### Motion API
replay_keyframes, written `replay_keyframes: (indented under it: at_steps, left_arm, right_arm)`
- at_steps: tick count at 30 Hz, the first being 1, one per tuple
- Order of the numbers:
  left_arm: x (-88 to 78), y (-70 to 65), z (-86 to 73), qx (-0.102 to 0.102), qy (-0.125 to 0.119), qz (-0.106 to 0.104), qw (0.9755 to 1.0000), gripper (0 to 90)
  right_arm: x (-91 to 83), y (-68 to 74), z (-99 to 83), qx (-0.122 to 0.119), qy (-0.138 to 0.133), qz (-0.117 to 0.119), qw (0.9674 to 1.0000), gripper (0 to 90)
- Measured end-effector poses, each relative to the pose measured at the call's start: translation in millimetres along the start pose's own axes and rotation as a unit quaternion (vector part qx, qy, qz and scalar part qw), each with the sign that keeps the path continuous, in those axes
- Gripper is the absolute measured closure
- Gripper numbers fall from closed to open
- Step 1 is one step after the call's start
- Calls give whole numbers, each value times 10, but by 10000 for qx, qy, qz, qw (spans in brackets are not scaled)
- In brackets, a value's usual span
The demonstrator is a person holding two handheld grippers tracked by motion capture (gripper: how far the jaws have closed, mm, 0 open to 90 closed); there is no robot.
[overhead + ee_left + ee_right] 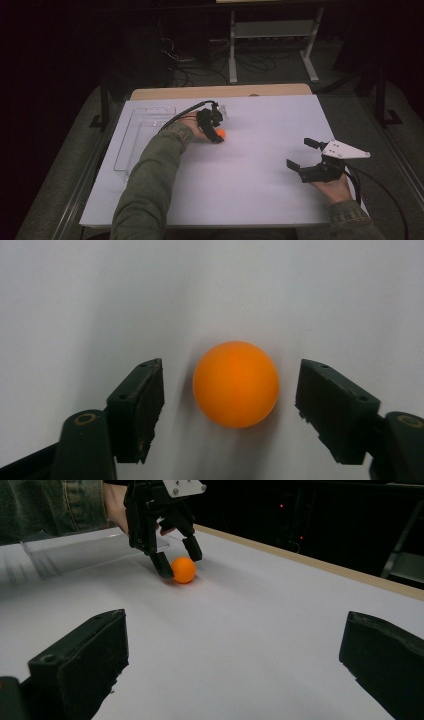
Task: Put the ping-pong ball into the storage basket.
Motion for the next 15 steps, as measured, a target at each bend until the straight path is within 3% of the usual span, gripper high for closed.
replay_keyframes:
  at_steps: [15]
  left_arm:
    - [7,1,-8,-19,37,-62,10000,404]
  right_arm:
    - [2,0,-7,3,22,7,10000,0]
Point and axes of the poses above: each handheld gripper's, and its own axes: x roughly forward along the jaws, z roughly out of its top, y roughly to its left, the point moved 4 cm from there along x, roughly forward along the jaws, and after that the axes turned 8 degrees about -y, right-handed, at the moved point
